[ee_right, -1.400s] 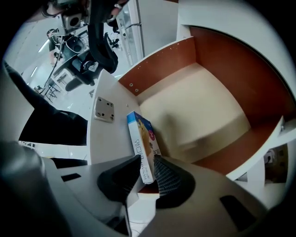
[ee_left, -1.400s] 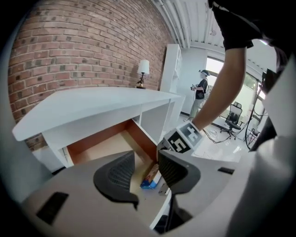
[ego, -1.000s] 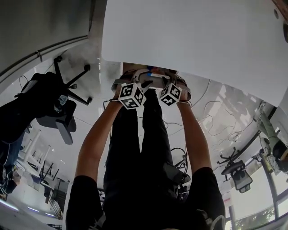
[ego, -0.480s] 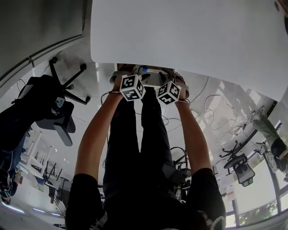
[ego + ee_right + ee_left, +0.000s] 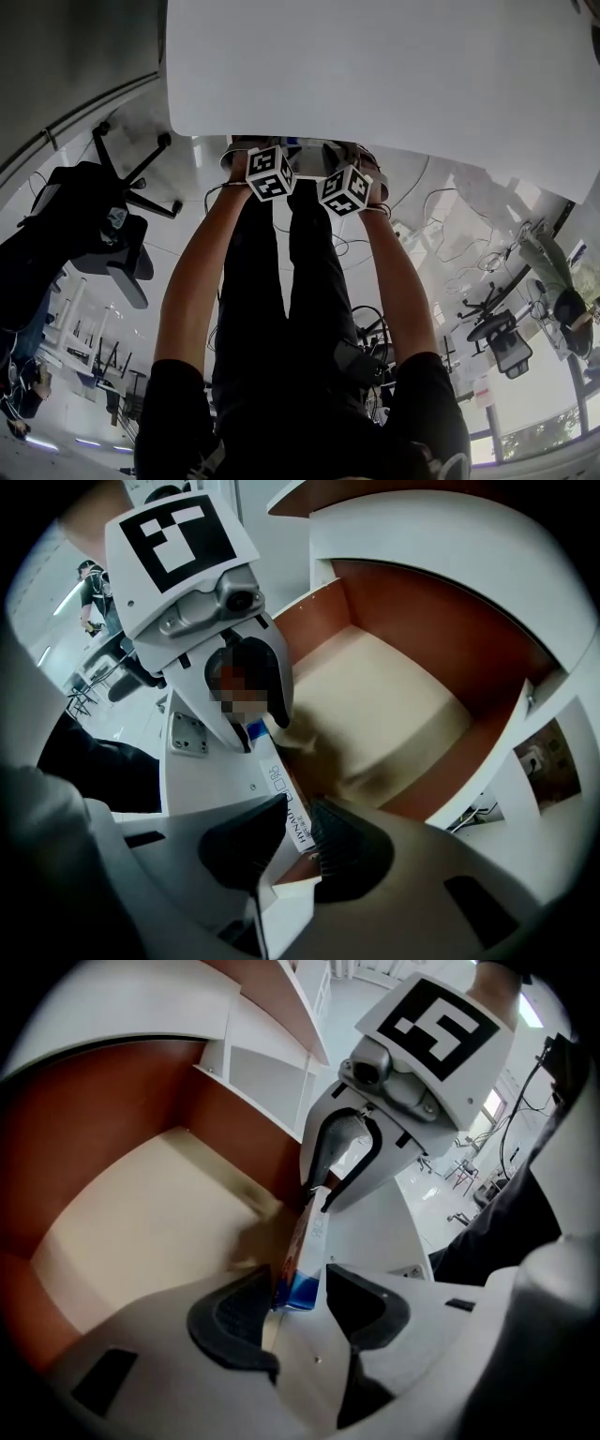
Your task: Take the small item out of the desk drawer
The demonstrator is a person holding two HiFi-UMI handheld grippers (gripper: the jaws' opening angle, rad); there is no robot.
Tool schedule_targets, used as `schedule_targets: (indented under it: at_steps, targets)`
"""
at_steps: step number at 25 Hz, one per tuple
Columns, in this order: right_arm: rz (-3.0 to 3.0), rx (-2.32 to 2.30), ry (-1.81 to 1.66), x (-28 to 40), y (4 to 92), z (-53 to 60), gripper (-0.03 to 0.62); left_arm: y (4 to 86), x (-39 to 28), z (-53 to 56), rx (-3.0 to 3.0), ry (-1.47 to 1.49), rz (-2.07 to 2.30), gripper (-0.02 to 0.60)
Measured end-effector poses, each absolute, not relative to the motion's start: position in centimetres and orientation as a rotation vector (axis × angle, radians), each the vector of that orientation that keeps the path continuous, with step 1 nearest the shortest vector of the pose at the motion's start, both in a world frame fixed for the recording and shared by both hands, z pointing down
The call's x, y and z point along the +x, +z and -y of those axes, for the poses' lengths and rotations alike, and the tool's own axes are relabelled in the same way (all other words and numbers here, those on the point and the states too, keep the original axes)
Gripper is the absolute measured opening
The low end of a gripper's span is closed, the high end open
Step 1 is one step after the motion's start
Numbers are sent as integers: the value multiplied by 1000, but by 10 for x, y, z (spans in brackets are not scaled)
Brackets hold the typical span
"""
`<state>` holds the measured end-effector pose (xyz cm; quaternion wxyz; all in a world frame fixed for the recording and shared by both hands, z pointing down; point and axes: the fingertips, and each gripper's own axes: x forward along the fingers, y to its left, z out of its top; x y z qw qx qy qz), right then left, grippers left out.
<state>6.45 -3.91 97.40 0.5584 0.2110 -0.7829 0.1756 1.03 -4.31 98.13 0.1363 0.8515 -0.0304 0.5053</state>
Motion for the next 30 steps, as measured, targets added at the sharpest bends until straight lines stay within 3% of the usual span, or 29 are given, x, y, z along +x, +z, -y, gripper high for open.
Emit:
schedule_targets:
  at_steps: [20, 30]
  targets:
    - [1892, 554, 429, 63, 954, 45, 98, 987, 4, 39, 2521, 1622, 52, 94]
    - [1952, 713, 536, 65, 886, 47, 98, 927, -13, 35, 2487, 1586, 187, 91]
